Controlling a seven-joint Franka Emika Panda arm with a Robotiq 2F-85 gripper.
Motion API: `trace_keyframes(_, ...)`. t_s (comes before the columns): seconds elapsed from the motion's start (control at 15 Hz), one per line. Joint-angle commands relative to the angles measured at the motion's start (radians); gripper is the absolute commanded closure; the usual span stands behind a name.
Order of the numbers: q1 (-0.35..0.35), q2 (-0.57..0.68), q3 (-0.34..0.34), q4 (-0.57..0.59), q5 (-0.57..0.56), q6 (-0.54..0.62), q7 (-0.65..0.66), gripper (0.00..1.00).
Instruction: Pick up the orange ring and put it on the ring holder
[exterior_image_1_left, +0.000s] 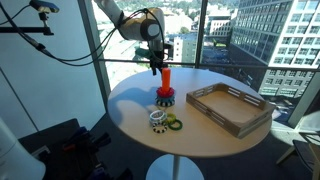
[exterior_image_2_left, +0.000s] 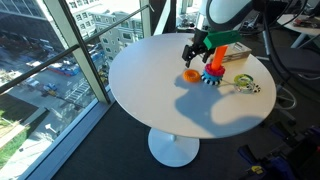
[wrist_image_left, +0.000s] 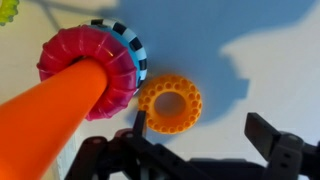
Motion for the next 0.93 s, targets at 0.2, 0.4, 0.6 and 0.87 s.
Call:
trace_keyframes(0.2,0.018,0.062,-0.004,0.081,0.055,-0.021,-0.004,0.0)
trace_keyframes(0.4,0.024,0.049,-0.012,0.049,0.047,-0.001,-0.005,0.0)
trace_keyframes(0.6,0.027,0.054,-0.017,0.053,0.039,0.005,0.0,0.0)
trace_keyframes(0.87,0.035,0.077,-0.021,0.065,0.032,0.016,0.003,0.0)
